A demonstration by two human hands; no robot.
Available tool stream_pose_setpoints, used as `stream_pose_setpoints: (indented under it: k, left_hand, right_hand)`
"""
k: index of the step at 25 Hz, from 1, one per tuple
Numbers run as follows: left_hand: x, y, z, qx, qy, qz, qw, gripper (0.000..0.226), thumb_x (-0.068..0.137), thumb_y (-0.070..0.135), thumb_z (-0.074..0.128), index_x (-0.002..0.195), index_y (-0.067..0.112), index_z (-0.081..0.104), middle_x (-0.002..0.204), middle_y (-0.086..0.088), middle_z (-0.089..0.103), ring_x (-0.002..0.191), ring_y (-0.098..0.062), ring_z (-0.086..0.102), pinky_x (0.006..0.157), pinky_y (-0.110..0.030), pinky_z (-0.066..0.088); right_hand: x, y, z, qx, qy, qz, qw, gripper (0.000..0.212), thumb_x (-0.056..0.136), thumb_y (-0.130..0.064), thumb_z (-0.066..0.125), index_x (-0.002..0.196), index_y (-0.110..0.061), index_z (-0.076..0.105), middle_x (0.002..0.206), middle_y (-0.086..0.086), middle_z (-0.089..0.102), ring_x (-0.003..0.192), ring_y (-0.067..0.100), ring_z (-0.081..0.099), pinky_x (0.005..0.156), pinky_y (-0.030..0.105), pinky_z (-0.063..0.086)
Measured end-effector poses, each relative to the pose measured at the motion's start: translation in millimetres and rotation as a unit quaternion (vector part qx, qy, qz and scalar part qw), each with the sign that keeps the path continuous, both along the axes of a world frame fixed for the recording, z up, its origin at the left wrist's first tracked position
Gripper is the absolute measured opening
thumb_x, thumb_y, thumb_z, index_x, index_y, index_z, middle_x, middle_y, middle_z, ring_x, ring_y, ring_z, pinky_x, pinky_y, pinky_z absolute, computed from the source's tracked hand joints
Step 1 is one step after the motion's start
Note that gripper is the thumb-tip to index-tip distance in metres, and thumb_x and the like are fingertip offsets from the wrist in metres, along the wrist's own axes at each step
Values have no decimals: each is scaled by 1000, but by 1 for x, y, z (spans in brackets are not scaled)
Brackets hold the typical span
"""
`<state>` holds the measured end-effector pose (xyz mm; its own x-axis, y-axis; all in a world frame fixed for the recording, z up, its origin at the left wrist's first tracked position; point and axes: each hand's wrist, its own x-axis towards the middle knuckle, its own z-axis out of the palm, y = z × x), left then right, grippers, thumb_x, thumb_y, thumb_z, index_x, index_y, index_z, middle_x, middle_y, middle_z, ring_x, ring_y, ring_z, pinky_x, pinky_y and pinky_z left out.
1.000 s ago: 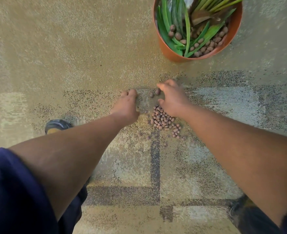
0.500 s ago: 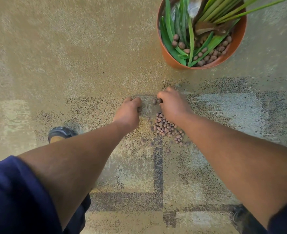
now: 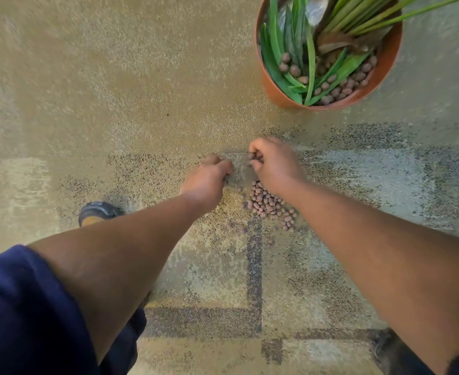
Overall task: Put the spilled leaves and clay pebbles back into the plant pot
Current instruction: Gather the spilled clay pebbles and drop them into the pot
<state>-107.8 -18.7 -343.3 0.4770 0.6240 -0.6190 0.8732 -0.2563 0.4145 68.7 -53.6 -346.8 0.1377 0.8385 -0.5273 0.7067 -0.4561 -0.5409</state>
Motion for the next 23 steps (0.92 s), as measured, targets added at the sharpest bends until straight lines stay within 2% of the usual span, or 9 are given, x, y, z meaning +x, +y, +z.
stream_pose_setpoints:
  k: [6, 9, 11, 13, 15, 17, 19, 21, 23]
  left_hand:
    - [6, -9, -1, 24, 2, 43, 999, 27, 97, -5, 56, 106, 16, 69, 107, 1, 57, 95, -22, 61, 86, -36, 57]
    - [12, -3, -1, -4, 10, 105, 994, 27, 94, -7, 58, 99, 16, 71, 101, 1, 60, 90, -19, 63, 85, -30, 58]
    - [22, 4, 6, -18, -2, 162, 987, 25, 95, -4, 58, 94, 18, 71, 94, 4, 64, 83, -13, 64, 82, -28, 59]
    - [38, 14, 22, 5, -55, 220, 974, 24, 93, -2, 59, 91, 20, 67, 92, 4, 64, 78, -7, 61, 77, -26, 58]
    - [59, 27, 46, 61, -156, 265, 950, 22, 91, 1, 65, 90, 23, 64, 96, 2, 62, 77, -2, 59, 74, -19, 54]
    - [83, 45, 73, 115, -277, 287, 910, 25, 88, 1, 68, 89, 25, 63, 96, 3, 59, 73, 4, 59, 70, -11, 52]
    - [105, 65, 92, 147, -345, 265, 888, 23, 86, -1, 68, 90, 21, 66, 97, 5, 57, 77, 4, 61, 69, -11, 54]
    - [123, 79, 99, 165, -343, 186, 906, 18, 86, -1, 64, 97, 11, 70, 101, -1, 59, 86, -9, 65, 74, -27, 59]
    - [131, 86, 97, 186, -267, 66, 943, 24, 88, 3, 59, 108, 8, 71, 108, -10, 62, 95, -26, 65, 79, -43, 56]
  right_hand:
    - [-12, 3, -3, -1, -54, 138, 989, 24, 89, 1, 64, 91, -21, 53, 95, -1, 55, 83, 19, 56, 75, 38, 56]
    - [-15, 0, -1, 2, -64, 157, 986, 27, 89, 1, 65, 92, -23, 52, 90, -3, 54, 83, 18, 56, 71, 31, 49]
    - [-14, -1, 3, 0, -53, 140, 989, 21, 91, -1, 65, 99, -19, 58, 96, -1, 58, 87, 20, 59, 75, 34, 52]
    - [-9, -1, 13, 16, -36, 99, 994, 15, 92, -4, 66, 100, -16, 61, 101, 1, 61, 91, 22, 60, 77, 36, 52]
    - [-1, 0, 31, 75, -23, 29, 996, 13, 89, -5, 69, 97, -13, 63, 102, 4, 63, 90, 23, 61, 76, 36, 52]
    - [13, 3, 56, 163, -8, -58, 985, 15, 84, -4, 72, 96, -11, 67, 98, 5, 66, 85, 22, 63, 72, 33, 52]
    - [31, 11, 81, 221, 38, -174, 959, 15, 82, -7, 74, 94, -15, 69, 93, 3, 69, 79, 15, 67, 66, 30, 56]
    - [48, 23, 97, 255, 77, -277, 923, 17, 81, -10, 76, 91, -20, 68, 86, -2, 70, 72, 6, 67, 64, 26, 59]
    - [59, 34, 101, 251, 67, -310, 915, 20, 80, -9, 75, 90, -24, 67, 81, -8, 70, 70, 5, 67, 66, 29, 61]
